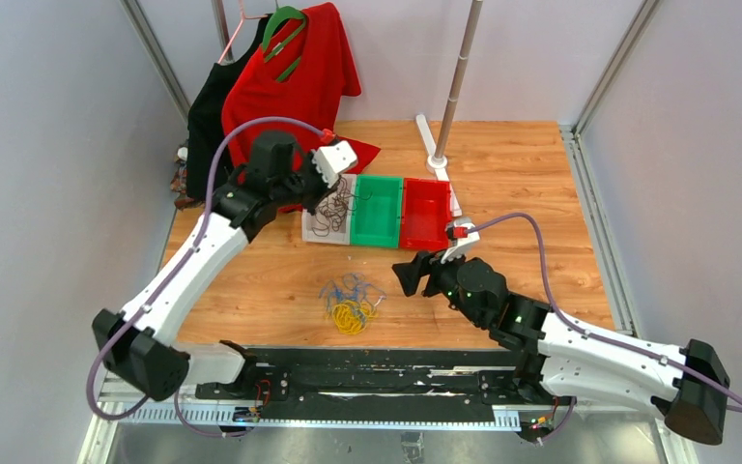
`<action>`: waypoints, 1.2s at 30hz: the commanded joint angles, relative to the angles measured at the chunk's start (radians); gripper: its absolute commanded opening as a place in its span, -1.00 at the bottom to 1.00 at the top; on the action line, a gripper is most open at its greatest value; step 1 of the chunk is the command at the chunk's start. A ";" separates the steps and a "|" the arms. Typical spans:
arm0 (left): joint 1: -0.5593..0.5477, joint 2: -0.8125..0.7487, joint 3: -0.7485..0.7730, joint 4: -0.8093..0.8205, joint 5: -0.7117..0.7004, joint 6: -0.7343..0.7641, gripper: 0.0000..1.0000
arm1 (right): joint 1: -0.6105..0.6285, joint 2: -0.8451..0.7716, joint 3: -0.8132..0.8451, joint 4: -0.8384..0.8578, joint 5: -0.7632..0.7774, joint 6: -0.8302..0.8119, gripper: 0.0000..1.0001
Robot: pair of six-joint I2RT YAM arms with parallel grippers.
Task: Untangle the cables
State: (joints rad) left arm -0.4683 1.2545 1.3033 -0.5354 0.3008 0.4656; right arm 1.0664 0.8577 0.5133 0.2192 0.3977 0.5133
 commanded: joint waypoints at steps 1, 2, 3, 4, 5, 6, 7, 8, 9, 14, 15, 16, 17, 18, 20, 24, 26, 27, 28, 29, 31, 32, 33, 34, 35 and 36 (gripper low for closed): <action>0.011 0.091 0.007 0.034 -0.002 0.054 -0.99 | -0.018 -0.064 0.071 -0.233 0.023 -0.039 0.49; 0.022 0.111 0.003 0.044 0.003 0.056 -0.99 | -0.019 -0.080 0.073 -0.263 0.009 -0.037 0.49; 0.032 0.133 0.002 0.052 0.006 0.056 -0.99 | -0.019 -0.096 0.075 -0.291 -0.008 -0.033 0.49; 0.043 0.154 0.002 0.060 0.010 0.054 -0.99 | -0.020 -0.106 0.076 -0.318 -0.028 -0.027 0.49; 0.053 0.178 0.007 0.063 0.018 0.055 -0.99 | -0.020 -0.111 0.082 -0.346 -0.049 -0.021 0.49; 0.065 0.202 0.016 0.062 0.025 0.057 -0.99 | -0.021 -0.109 0.094 -0.387 -0.063 -0.011 0.50; 0.075 0.226 0.029 0.064 0.030 0.056 -0.99 | -0.022 -0.102 0.108 -0.423 -0.074 -0.007 0.50; 0.085 0.251 0.038 0.068 0.038 0.051 -0.99 | -0.022 -0.093 0.124 -0.457 -0.077 -0.008 0.50; 0.094 0.272 0.047 0.073 0.046 0.049 -0.99 | -0.023 -0.082 0.140 -0.486 -0.074 -0.006 0.50; 0.139 0.362 0.063 0.139 0.065 0.061 -0.99 | -0.031 -0.042 0.178 -0.521 -0.046 0.002 0.48; 0.146 0.379 0.066 0.157 0.067 0.062 -0.99 | -0.032 -0.038 0.179 -0.516 -0.037 0.007 0.48; 0.152 0.395 0.066 0.173 0.071 0.064 -0.99 | -0.033 -0.033 0.178 -0.506 -0.031 0.011 0.48; 0.157 0.412 0.066 0.189 0.071 0.066 -0.99 | -0.036 -0.026 0.174 -0.495 -0.030 0.014 0.47; 0.161 0.428 0.067 0.205 0.069 0.067 -0.99 | -0.039 -0.017 0.170 -0.484 -0.030 0.019 0.47; 0.169 0.464 0.063 0.237 0.064 0.067 -0.99 | -0.044 0.008 0.165 -0.464 -0.033 0.025 0.47; 0.174 0.509 0.037 0.315 -0.002 0.084 -0.99 | -0.055 0.077 0.173 -0.447 -0.033 0.042 0.50; 0.174 0.522 0.024 0.344 -0.049 0.099 -0.99 | -0.064 0.116 0.186 -0.458 -0.031 0.048 0.52; 0.174 0.522 0.015 0.361 -0.067 0.113 -0.99 | -0.070 0.133 0.193 -0.461 -0.040 0.049 0.52; 0.175 0.522 0.001 0.387 -0.085 0.122 -0.99 | -0.075 0.148 0.198 -0.461 -0.050 0.047 0.52; 0.174 0.522 -0.020 0.410 -0.102 0.129 -0.99 | -0.079 0.159 0.202 -0.457 -0.060 0.046 0.53; 0.174 0.527 -0.037 0.426 -0.113 0.142 -0.99 | -0.087 0.177 0.208 -0.451 -0.071 0.044 0.53; 0.174 0.531 -0.043 0.426 -0.117 0.148 -0.99 | -0.098 0.188 0.210 -0.450 -0.080 0.045 0.53; 0.174 0.536 -0.051 0.430 -0.119 0.151 -0.99 | -0.109 0.194 0.210 -0.448 -0.087 0.048 0.54; 0.175 0.540 -0.062 0.439 -0.122 0.152 -0.99 | -0.120 0.200 0.208 -0.448 -0.095 0.052 0.54; 0.174 0.543 -0.073 0.448 -0.124 0.158 -0.99 | -0.131 0.203 0.204 -0.446 -0.105 0.061 0.53; 0.174 0.547 -0.082 0.451 -0.121 0.169 -0.99 | -0.142 0.205 0.197 -0.442 -0.118 0.071 0.54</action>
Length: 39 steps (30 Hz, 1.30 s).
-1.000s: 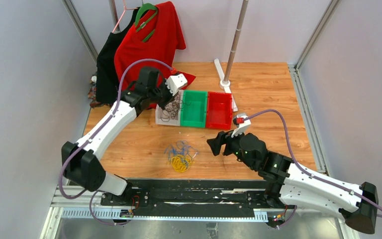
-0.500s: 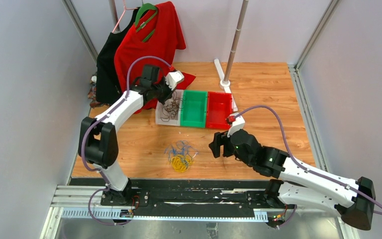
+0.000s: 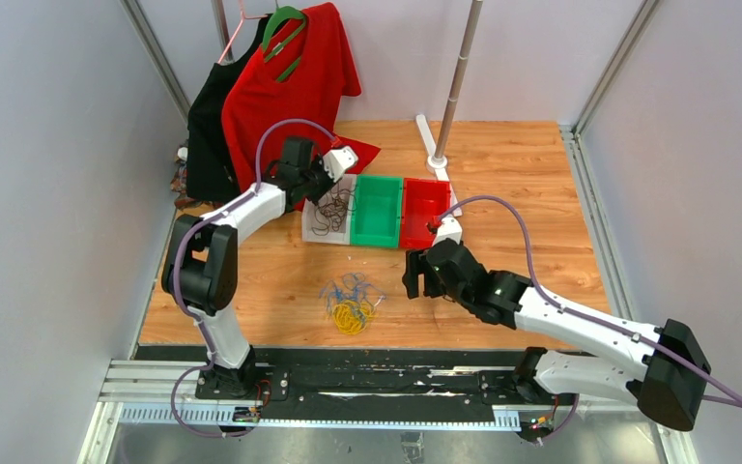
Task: Untangle the cables
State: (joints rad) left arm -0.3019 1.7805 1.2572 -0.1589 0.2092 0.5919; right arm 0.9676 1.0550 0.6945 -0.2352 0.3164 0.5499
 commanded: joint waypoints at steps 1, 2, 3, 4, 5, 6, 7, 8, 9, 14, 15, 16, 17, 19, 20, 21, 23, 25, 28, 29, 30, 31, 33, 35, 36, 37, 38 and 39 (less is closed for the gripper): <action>0.007 0.026 -0.044 0.075 -0.025 0.049 -0.99 | -0.051 0.008 0.009 0.019 -0.048 0.042 0.54; 0.007 0.030 -0.051 0.077 -0.023 0.050 -0.99 | -0.058 0.010 -0.002 0.030 -0.057 0.048 0.54; 0.007 0.034 -0.055 0.080 -0.022 0.049 -0.99 | -0.063 0.013 -0.009 0.036 -0.067 0.052 0.54; 0.008 0.040 -0.059 0.084 -0.022 0.049 -0.99 | -0.066 0.018 -0.012 0.037 -0.070 0.053 0.53; 0.007 0.046 -0.062 0.086 -0.020 0.049 -0.99 | -0.068 0.023 -0.013 0.037 -0.073 0.053 0.54; 0.007 0.050 -0.065 0.086 -0.018 0.049 -0.99 | -0.072 0.028 -0.013 0.036 -0.074 0.053 0.54; 0.005 0.055 -0.066 0.083 -0.018 0.047 -0.99 | -0.074 0.031 -0.011 0.034 -0.073 0.053 0.54; 0.003 0.059 -0.065 0.077 -0.019 0.046 -0.98 | -0.080 0.032 -0.008 0.034 -0.074 0.052 0.53; 0.000 0.063 -0.061 0.066 -0.018 0.048 -0.91 | -0.084 0.033 -0.007 0.034 -0.076 0.051 0.54; -0.002 0.043 -0.009 -0.053 -0.003 0.038 -0.25 | -0.117 0.031 0.007 0.023 -0.098 0.037 0.53; -0.002 0.034 0.004 -0.095 0.005 0.040 -0.01 | -0.126 0.029 0.010 0.018 -0.105 0.035 0.54; 0.000 0.023 0.017 -0.131 0.017 0.031 0.05 | -0.133 0.026 0.011 0.014 -0.112 0.033 0.54; 0.004 0.008 0.024 -0.159 0.030 0.010 0.10 | -0.140 0.024 0.012 0.013 -0.120 0.030 0.54; 0.007 -0.026 0.039 -0.234 0.067 -0.008 0.26 | -0.150 0.018 0.016 0.010 -0.133 0.022 0.54; 0.007 -0.040 0.044 -0.255 0.086 -0.012 0.38 | -0.153 0.016 0.018 0.008 -0.138 0.018 0.54; 0.007 -0.053 0.049 -0.296 0.105 -0.015 0.49 | -0.157 0.014 0.023 0.005 -0.144 0.013 0.54; 0.007 -0.076 0.067 -0.355 0.141 -0.021 0.64 | -0.164 0.011 0.031 -0.002 -0.151 0.005 0.54; 0.006 -0.090 0.102 -0.416 0.170 -0.035 0.69 | -0.168 0.007 0.034 0.000 -0.159 0.000 0.54; 0.007 -0.115 0.167 -0.536 0.222 -0.053 0.72 | -0.169 0.014 0.030 0.019 -0.187 0.002 0.54; 0.007 -0.128 0.172 -0.579 0.250 -0.053 0.72 | -0.169 0.018 0.026 0.027 -0.198 0.007 0.54; 0.006 -0.148 0.160 -0.612 0.283 -0.054 0.72 | -0.170 0.027 0.021 0.035 -0.204 0.025 0.54; 0.006 -0.176 0.131 -0.632 0.320 -0.065 0.71 | -0.169 0.044 0.015 0.042 -0.212 0.044 0.53; 0.002 -0.246 0.037 -0.641 0.412 -0.087 0.66 | -0.170 0.075 0.004 0.065 -0.248 0.073 0.50; -0.033 -0.314 -0.060 -0.641 0.449 -0.099 0.64 | -0.169 0.105 0.003 0.065 -0.287 0.089 0.47; -0.059 -0.343 -0.102 -0.643 0.442 -0.093 0.62 | -0.170 0.115 0.004 0.064 -0.302 0.095 0.45; -0.083 -0.372 -0.142 -0.650 0.444 -0.067 0.61 | -0.170 0.121 0.004 0.061 -0.311 0.098 0.45; -0.101 -0.400 -0.174 -0.660 0.451 -0.029 0.60 | -0.170 0.123 0.001 0.058 -0.317 0.096 0.43; -0.110 -0.431 -0.199 -0.674 0.457 0.014 0.60 | -0.169 0.122 0.000 0.057 -0.320 0.094 0.43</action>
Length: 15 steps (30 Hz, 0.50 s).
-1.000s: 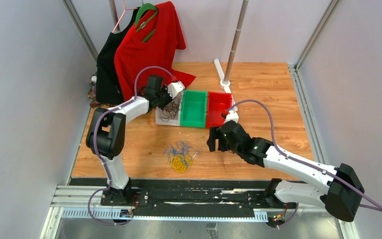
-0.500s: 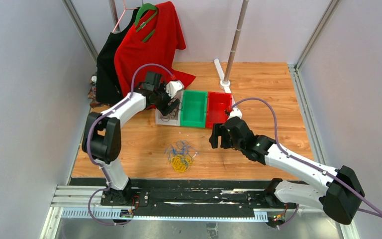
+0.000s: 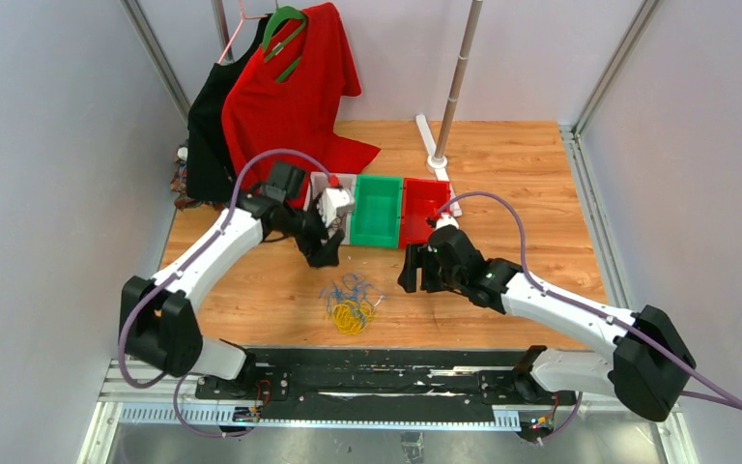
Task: Untangle the cables
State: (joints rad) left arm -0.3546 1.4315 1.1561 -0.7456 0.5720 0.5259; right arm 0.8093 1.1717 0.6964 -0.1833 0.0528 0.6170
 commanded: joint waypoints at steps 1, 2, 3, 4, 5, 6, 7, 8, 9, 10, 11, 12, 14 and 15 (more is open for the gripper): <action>-0.064 -0.098 -0.115 -0.109 0.092 0.127 0.59 | -0.011 0.001 -0.005 0.004 -0.061 0.024 0.42; -0.066 -0.107 -0.126 -0.128 0.087 0.181 0.59 | -0.011 -0.004 -0.008 0.004 -0.063 0.019 0.41; -0.067 -0.108 -0.134 -0.139 0.072 0.224 0.58 | -0.011 -0.009 -0.009 0.005 -0.066 0.011 0.41; -0.069 -0.104 -0.140 -0.143 0.055 0.252 0.58 | -0.011 -0.014 -0.009 0.006 -0.068 0.000 0.39; -0.068 -0.093 -0.145 -0.147 0.042 0.272 0.57 | -0.010 -0.018 -0.009 0.008 -0.071 -0.013 0.35; -0.069 -0.079 -0.152 -0.154 0.036 0.295 0.56 | -0.011 -0.022 -0.007 0.008 -0.073 -0.024 0.33; -0.069 -0.066 -0.160 -0.156 0.032 0.314 0.54 | -0.011 -0.028 -0.004 0.009 -0.077 -0.038 0.31; -0.071 -0.051 -0.168 -0.155 0.031 0.328 0.54 | -0.011 -0.035 -0.004 0.014 -0.083 -0.047 0.29; -0.074 -0.035 -0.178 -0.155 0.029 0.343 0.53 | -0.012 -0.047 -0.005 0.020 -0.087 -0.053 0.28; -0.077 -0.021 -0.186 -0.152 0.024 0.349 0.52 | -0.010 -0.057 -0.008 0.026 -0.087 -0.055 0.27; -0.080 -0.010 -0.196 -0.136 0.015 0.337 0.50 | -0.011 -0.067 -0.014 0.035 -0.087 -0.056 0.27; -0.082 -0.001 -0.205 -0.114 0.006 0.327 0.48 | -0.010 -0.077 -0.022 0.044 -0.085 -0.052 0.27; -0.087 0.006 -0.223 -0.067 -0.011 0.316 0.43 | -0.011 -0.094 -0.033 0.063 -0.080 -0.050 0.28; -0.090 0.009 -0.233 -0.044 -0.021 0.308 0.40 | -0.012 -0.101 -0.038 0.069 -0.077 -0.048 0.28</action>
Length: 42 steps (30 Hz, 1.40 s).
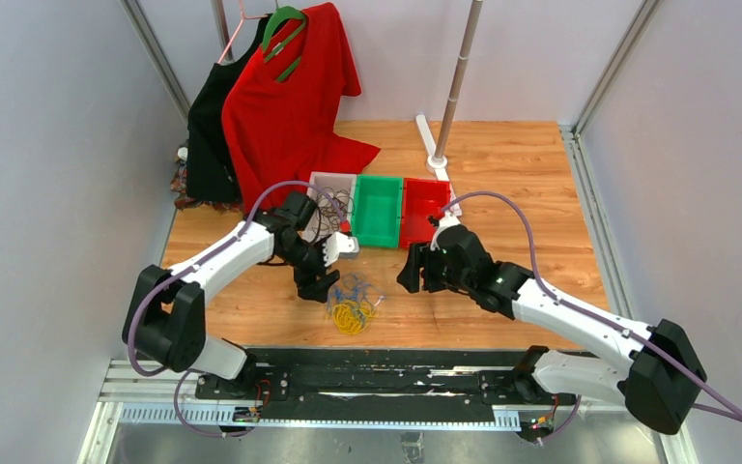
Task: Untangle the cables
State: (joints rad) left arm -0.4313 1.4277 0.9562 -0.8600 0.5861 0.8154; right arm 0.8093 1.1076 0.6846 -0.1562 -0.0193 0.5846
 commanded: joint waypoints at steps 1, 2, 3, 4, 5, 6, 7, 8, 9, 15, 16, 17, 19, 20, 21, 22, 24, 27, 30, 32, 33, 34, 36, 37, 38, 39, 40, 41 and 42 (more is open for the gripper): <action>-0.015 0.014 -0.040 0.089 -0.044 0.013 0.36 | -0.011 -0.042 -0.028 0.044 -0.002 -0.016 0.28; -0.016 0.015 -0.047 0.106 -0.052 0.008 0.32 | -0.011 -0.045 -0.028 0.046 0.001 -0.019 0.28; -0.016 0.019 -0.054 0.122 -0.057 0.003 0.27 | -0.012 -0.049 -0.027 0.046 0.002 -0.023 0.28; -0.017 0.022 -0.059 0.131 -0.058 0.002 0.22 | -0.011 -0.053 -0.026 0.045 0.002 -0.025 0.27; -0.017 0.025 -0.063 0.145 -0.062 0.000 0.15 | -0.011 -0.054 -0.025 0.046 0.002 -0.029 0.27; -0.017 0.026 -0.069 0.162 -0.069 -0.008 0.05 | -0.011 -0.057 -0.024 0.048 0.000 -0.033 0.27; -0.017 0.023 -0.075 0.187 -0.080 -0.023 -0.09 | -0.012 -0.059 -0.023 0.054 -0.004 -0.034 0.26; -0.018 0.021 -0.081 0.206 -0.090 -0.037 -0.29 | -0.011 -0.062 -0.025 0.061 -0.012 -0.034 0.25; -0.018 0.016 -0.082 0.216 -0.091 -0.043 -0.45 | -0.011 -0.064 -0.026 0.068 -0.017 -0.035 0.24; -0.017 -0.074 -0.041 0.158 -0.055 -0.116 -0.98 | -0.010 -0.078 -0.033 0.099 -0.052 -0.038 0.16; -0.017 -0.110 -0.023 0.117 -0.053 -0.128 -0.99 | -0.009 -0.084 -0.033 0.104 -0.056 -0.040 0.16; -0.018 -0.138 -0.003 0.087 -0.054 -0.144 -0.99 | -0.008 -0.088 -0.033 0.113 -0.065 -0.044 0.18; -0.017 -0.198 0.041 0.040 -0.066 -0.190 -0.99 | 0.006 -0.090 -0.027 0.137 -0.071 -0.059 0.21; -0.017 -0.226 0.068 0.016 -0.070 -0.215 -0.99 | 0.023 -0.088 -0.017 0.149 -0.057 -0.074 0.22; -0.017 -0.255 0.095 -0.006 -0.073 -0.239 -0.99 | 0.047 -0.084 0.000 0.155 -0.035 -0.097 0.25; -0.017 -0.279 0.121 -0.022 -0.078 -0.268 -0.99 | 0.071 -0.081 0.019 0.164 -0.016 -0.114 0.28; -0.018 -0.324 0.174 -0.044 -0.090 -0.323 -0.99 | 0.132 -0.075 0.044 0.212 0.014 -0.153 0.33; -0.017 -0.367 0.244 -0.070 -0.103 -0.385 -0.99 | 0.229 -0.056 0.066 0.314 0.051 -0.219 0.43; -0.017 -0.399 0.289 -0.084 -0.122 -0.419 -0.99 | 0.321 -0.012 0.129 0.350 0.099 -0.281 0.48; -0.017 -0.415 0.310 -0.101 -0.130 -0.425 -0.99 | 0.357 0.024 0.178 0.345 0.136 -0.310 0.49; -0.018 -0.419 0.324 -0.115 -0.131 -0.425 -0.99 | 0.370 0.041 0.198 0.347 0.154 -0.317 0.49; -0.018 -0.423 0.335 -0.129 -0.130 -0.422 -0.99 | 0.381 0.061 0.215 0.352 0.172 -0.323 0.49; -0.017 -0.427 0.354 -0.159 -0.125 -0.415 -0.99 | 0.390 0.102 0.251 0.355 0.218 -0.321 0.49; -0.017 -0.427 0.365 -0.172 -0.123 -0.410 -0.99 | 0.393 0.122 0.269 0.353 0.237 -0.312 0.50; -0.017 -0.430 0.376 -0.184 -0.123 -0.408 -0.99 | 0.394 0.140 0.285 0.357 0.245 -0.304 0.49; -0.017 -0.433 0.387 -0.195 -0.123 -0.406 -0.99 | 0.397 0.157 0.296 0.370 0.249 -0.298 0.50; -0.018 -0.435 0.398 -0.203 -0.122 -0.405 -0.99 | 0.401 0.173 0.300 0.392 0.245 -0.296 0.50; -0.018 -0.436 0.410 -0.212 -0.118 -0.401 -0.99 | 0.405 0.187 0.298 0.422 0.244 -0.299 0.48; -0.018 -0.436 0.422 -0.225 -0.112 -0.398 -0.99 | 0.410 0.202 0.297 0.450 0.243 -0.303 0.48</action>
State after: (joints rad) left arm -0.4427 1.0107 1.3159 -1.0225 0.4625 0.4179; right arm 1.1915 1.2644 0.9562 0.1959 0.1688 0.3027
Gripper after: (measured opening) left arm 0.017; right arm 0.745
